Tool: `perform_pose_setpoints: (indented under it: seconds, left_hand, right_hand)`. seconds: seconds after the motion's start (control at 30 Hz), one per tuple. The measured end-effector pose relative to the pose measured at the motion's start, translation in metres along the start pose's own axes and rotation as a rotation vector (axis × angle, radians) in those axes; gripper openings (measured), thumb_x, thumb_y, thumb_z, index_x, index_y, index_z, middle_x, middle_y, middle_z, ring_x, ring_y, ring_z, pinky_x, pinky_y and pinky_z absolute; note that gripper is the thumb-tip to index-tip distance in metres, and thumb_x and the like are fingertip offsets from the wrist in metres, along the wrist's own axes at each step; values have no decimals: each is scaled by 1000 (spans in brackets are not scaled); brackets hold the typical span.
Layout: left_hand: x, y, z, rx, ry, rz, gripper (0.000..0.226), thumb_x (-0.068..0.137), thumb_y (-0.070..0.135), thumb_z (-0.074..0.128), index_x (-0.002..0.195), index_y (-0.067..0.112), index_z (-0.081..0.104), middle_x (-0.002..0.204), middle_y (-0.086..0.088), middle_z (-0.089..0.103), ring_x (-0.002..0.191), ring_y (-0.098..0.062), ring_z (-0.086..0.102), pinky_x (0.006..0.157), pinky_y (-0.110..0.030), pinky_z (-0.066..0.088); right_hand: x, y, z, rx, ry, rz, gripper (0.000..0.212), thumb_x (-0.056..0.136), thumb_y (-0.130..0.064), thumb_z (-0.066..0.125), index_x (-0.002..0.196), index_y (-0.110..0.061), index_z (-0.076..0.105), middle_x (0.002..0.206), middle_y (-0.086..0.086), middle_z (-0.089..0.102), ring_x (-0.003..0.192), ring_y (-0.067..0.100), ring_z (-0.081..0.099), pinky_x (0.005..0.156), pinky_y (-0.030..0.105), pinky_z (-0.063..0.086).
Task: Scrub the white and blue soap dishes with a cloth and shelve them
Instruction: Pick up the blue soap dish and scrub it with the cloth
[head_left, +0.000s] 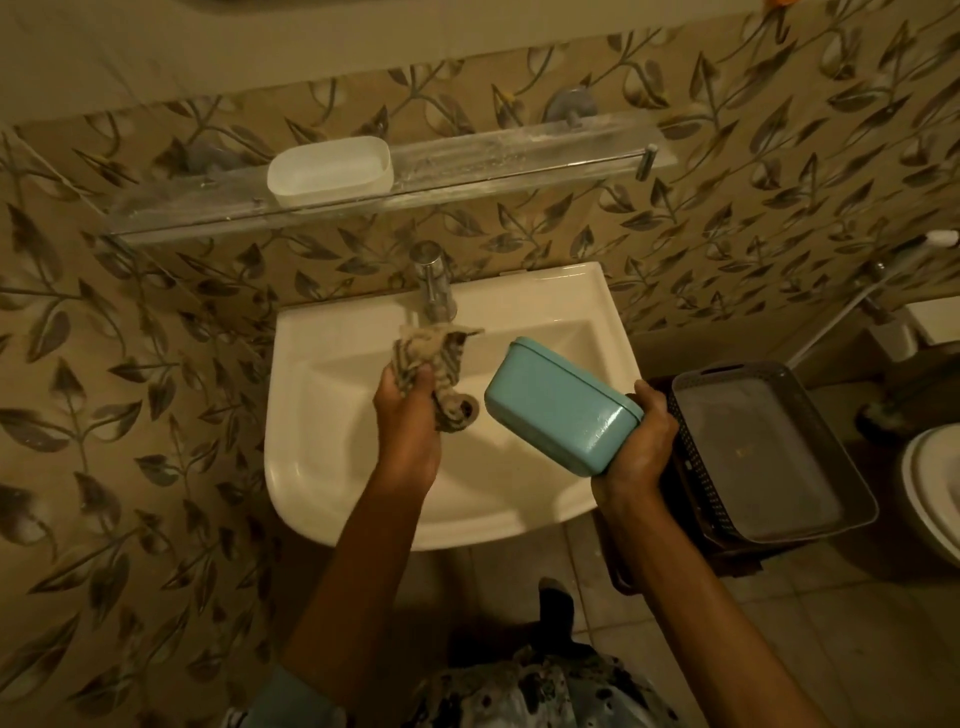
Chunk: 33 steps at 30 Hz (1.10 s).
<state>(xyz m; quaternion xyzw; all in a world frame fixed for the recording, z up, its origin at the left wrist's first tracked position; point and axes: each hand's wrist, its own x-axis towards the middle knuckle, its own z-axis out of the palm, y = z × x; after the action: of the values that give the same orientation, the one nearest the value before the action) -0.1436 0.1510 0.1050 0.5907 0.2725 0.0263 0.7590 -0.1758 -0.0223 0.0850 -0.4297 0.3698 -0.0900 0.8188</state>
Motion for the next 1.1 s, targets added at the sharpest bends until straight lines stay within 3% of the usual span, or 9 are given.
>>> perform_pose_setpoints:
  seconds: [0.2, 0.3, 0.4, 0.5, 0.63, 0.73, 0.87, 0.97, 1.1]
  left_hand:
    - [-15, -32, -15, -338, -65, -454, 37, 101, 25, 35, 135, 14, 47, 125, -18, 56, 91, -27, 57, 78, -41, 44]
    - [-29, -39, -8, -428, -142, -572, 32, 99, 21, 38, 104, 19, 69, 110, -14, 66, 98, -31, 59, 80, -48, 48]
    - [-36, -34, -4, -518, -215, -597, 31, 97, 22, 37, 107, 16, 66, 105, -14, 70, 104, -33, 60, 84, -51, 48]
    - [-32, -24, -7, -495, -252, -497, 34, 99, 25, 35, 122, 15, 58, 116, -13, 66, 107, -31, 60, 86, -48, 48]
    - [-29, -14, -7, -392, -181, -215, 37, 99, 13, 39, 135, 11, 47, 129, -14, 59, 115, -28, 58, 98, -47, 46]
    - [-37, -14, -1, -176, -125, 10, 31, 97, 9, 45, 126, 17, 51, 116, -1, 65, 100, -12, 66, 81, -28, 54]
    - [-47, -15, 4, 127, -104, 285, 29, 96, 17, 51, 124, 20, 50, 113, 6, 64, 101, -5, 64, 81, -23, 54]
    - [-51, -13, 7, 220, -138, 391, 27, 89, 24, 51, 117, 22, 51, 108, 9, 64, 99, -5, 64, 82, -25, 55]
    - [-53, -14, 7, 235, -144, 360, 24, 94, 16, 52, 117, 20, 52, 110, 5, 65, 102, -9, 64, 88, -38, 55]
  right_hand:
    - [-5, -5, 5, 128, -138, 108, 49, 86, -61, 47, 88, -13, 56, 75, 7, 60, 65, 22, 63, 58, 26, 49]
    - [-7, 5, 4, 101, -227, 43, 62, 71, -73, 52, 73, -11, 57, 64, 5, 63, 59, 20, 65, 54, 24, 50]
    - [-10, 14, 3, -33, -306, -63, 69, 62, -79, 59, 62, -11, 61, 61, 6, 66, 58, 19, 66, 52, 24, 51]
    - [-4, 19, -3, -232, -352, -328, 94, 64, -78, 62, 72, 16, 54, 67, 17, 58, 65, 24, 55, 60, 32, 44]
    - [8, 22, -13, -496, -421, -541, 37, 99, -25, 44, 70, -5, 54, 66, 4, 50, 63, 7, 45, 58, 24, 38]
    - [11, 25, -10, -493, -416, -530, 29, 103, -6, 34, 91, -5, 60, 82, 9, 60, 76, 11, 55, 67, 26, 46]
    - [13, 27, 0, -395, -422, -452, 25, 102, 0, 34, 100, -1, 59, 96, 19, 62, 90, 27, 59, 78, 40, 49]
    - [15, 25, 7, -277, -387, -357, 32, 95, 6, 37, 91, -11, 64, 90, 7, 68, 88, 23, 62, 77, 37, 52]
    - [14, 23, 14, -92, -341, -218, 39, 96, -25, 40, 74, -25, 73, 76, -4, 70, 77, 14, 65, 70, 27, 53]
